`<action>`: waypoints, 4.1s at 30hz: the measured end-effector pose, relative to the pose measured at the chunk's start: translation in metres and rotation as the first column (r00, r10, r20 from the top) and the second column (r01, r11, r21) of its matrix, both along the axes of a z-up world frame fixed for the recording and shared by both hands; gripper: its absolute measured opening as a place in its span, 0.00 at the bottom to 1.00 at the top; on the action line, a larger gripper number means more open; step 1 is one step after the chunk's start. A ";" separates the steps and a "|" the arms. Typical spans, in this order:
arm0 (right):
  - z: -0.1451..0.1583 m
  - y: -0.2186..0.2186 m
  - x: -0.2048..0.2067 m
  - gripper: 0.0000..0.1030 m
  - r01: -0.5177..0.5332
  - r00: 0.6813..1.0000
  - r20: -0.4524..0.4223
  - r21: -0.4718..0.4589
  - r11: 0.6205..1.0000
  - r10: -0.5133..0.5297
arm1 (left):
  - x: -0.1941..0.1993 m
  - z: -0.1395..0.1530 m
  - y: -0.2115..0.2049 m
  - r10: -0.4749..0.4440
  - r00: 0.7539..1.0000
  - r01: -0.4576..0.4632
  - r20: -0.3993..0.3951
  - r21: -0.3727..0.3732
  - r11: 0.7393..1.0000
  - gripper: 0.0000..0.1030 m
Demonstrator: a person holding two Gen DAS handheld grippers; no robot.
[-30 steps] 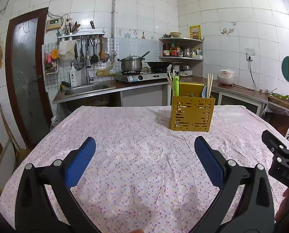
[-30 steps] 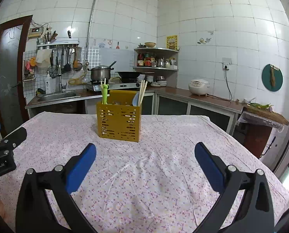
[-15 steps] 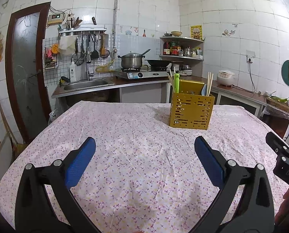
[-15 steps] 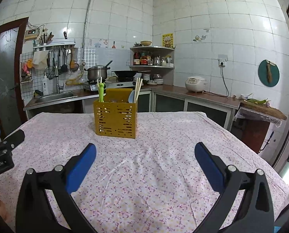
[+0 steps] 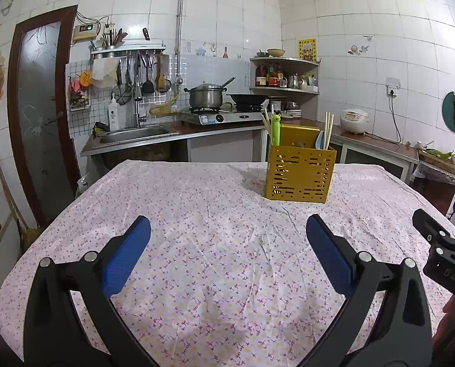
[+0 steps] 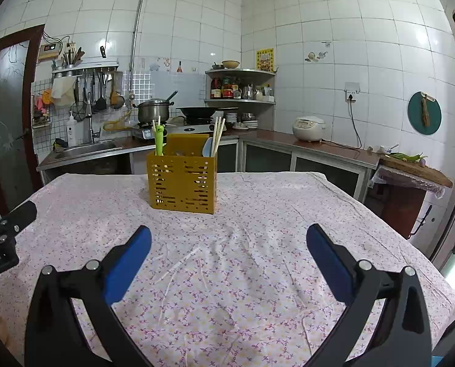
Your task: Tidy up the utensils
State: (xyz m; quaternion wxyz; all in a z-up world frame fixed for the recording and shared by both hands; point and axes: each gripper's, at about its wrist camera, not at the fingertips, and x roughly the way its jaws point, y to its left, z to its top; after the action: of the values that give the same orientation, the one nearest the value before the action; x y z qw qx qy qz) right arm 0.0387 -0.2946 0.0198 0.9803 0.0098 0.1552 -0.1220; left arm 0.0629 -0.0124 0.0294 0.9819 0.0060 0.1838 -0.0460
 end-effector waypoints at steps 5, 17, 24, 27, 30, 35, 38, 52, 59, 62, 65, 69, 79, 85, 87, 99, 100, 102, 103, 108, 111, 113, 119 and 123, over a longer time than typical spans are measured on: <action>0.000 -0.001 0.001 0.96 -0.001 1.000 -0.002 0.002 1.000 0.001 | 0.000 0.000 -0.003 -0.001 1.000 0.001 -0.001 0.007 1.000 0.95; 0.000 -0.002 0.003 0.96 0.003 1.000 -0.001 -0.003 1.000 -0.003 | 0.001 -0.001 -0.003 0.002 1.000 -0.002 0.000 0.013 1.000 0.95; 0.000 -0.001 0.003 0.96 0.001 1.000 0.002 -0.006 1.000 -0.001 | 0.002 -0.003 -0.001 0.002 1.000 -0.002 -0.013 0.005 1.000 0.95; 0.000 0.000 0.003 0.96 0.000 1.000 0.000 -0.003 1.000 0.000 | 0.001 -0.003 -0.002 0.003 1.000 -0.003 -0.010 0.009 1.000 0.95; 0.000 -0.001 0.003 0.96 0.000 1.000 0.001 -0.002 1.000 0.000 | 0.000 -0.003 -0.003 0.003 1.000 -0.003 -0.005 0.013 1.000 0.95; 0.000 -0.001 0.003 0.96 -0.002 1.000 0.001 -0.002 1.000 0.002 | -0.001 -0.002 -0.003 0.004 1.000 -0.004 0.000 0.016 1.000 0.95; 0.000 -0.001 0.003 0.96 -0.001 1.000 0.001 -0.004 1.000 0.001 | -0.001 -0.002 -0.004 -0.002 1.000 0.002 0.001 0.022 1.000 0.95; 0.001 -0.002 0.003 0.96 0.002 1.000 0.000 -0.005 1.000 -0.002 | -0.003 0.001 -0.006 -0.003 1.000 0.003 0.009 0.025 1.000 0.95; 0.001 -0.007 0.002 0.96 0.005 1.000 0.002 -0.001 1.000 -0.005 | -0.004 0.002 -0.006 -0.005 1.000 0.005 0.010 0.028 1.000 0.95; 0.000 -0.007 0.003 0.96 0.004 1.000 0.001 0.000 1.000 -0.004 | -0.004 0.003 -0.006 -0.005 1.000 0.005 0.009 0.027 1.000 0.95; 0.000 -0.008 0.002 0.96 0.003 1.000 0.001 0.001 1.000 -0.003 | -0.004 0.002 -0.005 -0.005 1.000 0.005 0.008 0.026 1.000 0.95; 0.000 -0.008 0.003 0.96 0.003 1.000 0.001 0.002 1.000 -0.003 | -0.004 0.002 -0.005 -0.005 1.000 0.005 0.008 0.026 1.000 0.95; 0.000 -0.010 0.004 0.96 0.005 1.000 0.001 0.008 1.000 -0.005 | -0.006 0.002 -0.005 -0.005 1.000 0.005 0.009 0.024 1.000 0.95; 0.001 -0.011 0.004 0.96 0.003 1.000 0.002 0.009 1.000 -0.003 | -0.006 0.002 -0.004 -0.003 1.000 0.003 0.005 0.022 1.000 0.95; 0.000 -0.010 0.004 0.96 0.003 1.000 0.001 0.008 1.000 -0.003 | -0.006 0.002 -0.004 -0.003 1.000 0.003 0.005 0.023 1.000 0.95; 0.000 -0.009 0.003 0.96 0.003 1.000 -0.002 0.008 1.000 -0.003 | -0.006 0.003 -0.005 0.000 1.000 0.000 0.003 0.024 1.000 0.95; 0.000 -0.009 0.003 0.96 0.003 1.000 -0.002 0.009 1.000 -0.003 | -0.006 0.003 -0.005 0.001 1.000 -0.001 0.003 0.024 1.000 0.95; 0.000 -0.010 0.003 0.96 0.003 1.000 -0.001 0.008 1.000 -0.003 | -0.005 0.003 -0.005 0.000 1.000 0.000 0.003 0.023 1.000 0.95; 0.001 -0.009 0.003 0.96 0.004 1.000 0.000 0.007 1.000 -0.004 | -0.005 0.003 -0.005 0.000 1.000 0.000 0.004 0.023 1.000 0.95; 0.002 -0.009 0.003 0.96 0.004 1.000 0.003 0.008 1.000 -0.004 | -0.005 0.002 -0.006 0.002 1.000 -0.002 0.007 0.026 1.000 0.95; 0.003 -0.008 0.003 0.96 0.004 1.000 0.005 0.008 1.000 -0.004 | -0.006 0.001 -0.008 0.005 1.000 -0.005 0.009 0.030 1.000 0.95; 0.003 -0.008 0.004 0.96 0.003 1.000 0.005 0.007 1.000 -0.003 | -0.005 0.000 -0.008 0.006 1.000 -0.007 0.006 0.030 1.000 0.95; 0.004 -0.007 0.005 0.96 0.003 1.000 0.006 0.006 1.000 -0.003 | -0.005 -0.001 -0.009 0.004 1.000 -0.004 0.003 0.028 1.000 0.95; 0.004 -0.008 0.006 0.96 0.000 1.000 0.005 0.009 1.000 0.000 | -0.005 -0.001 -0.009 0.005 1.000 -0.005 0.002 0.028 1.000 0.95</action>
State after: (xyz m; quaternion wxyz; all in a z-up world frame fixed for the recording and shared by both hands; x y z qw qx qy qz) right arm 0.0442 -0.3025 0.0236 0.9806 0.0148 0.1532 -0.1215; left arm 0.0577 -0.0212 0.0286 0.9820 0.0193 0.1835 -0.0412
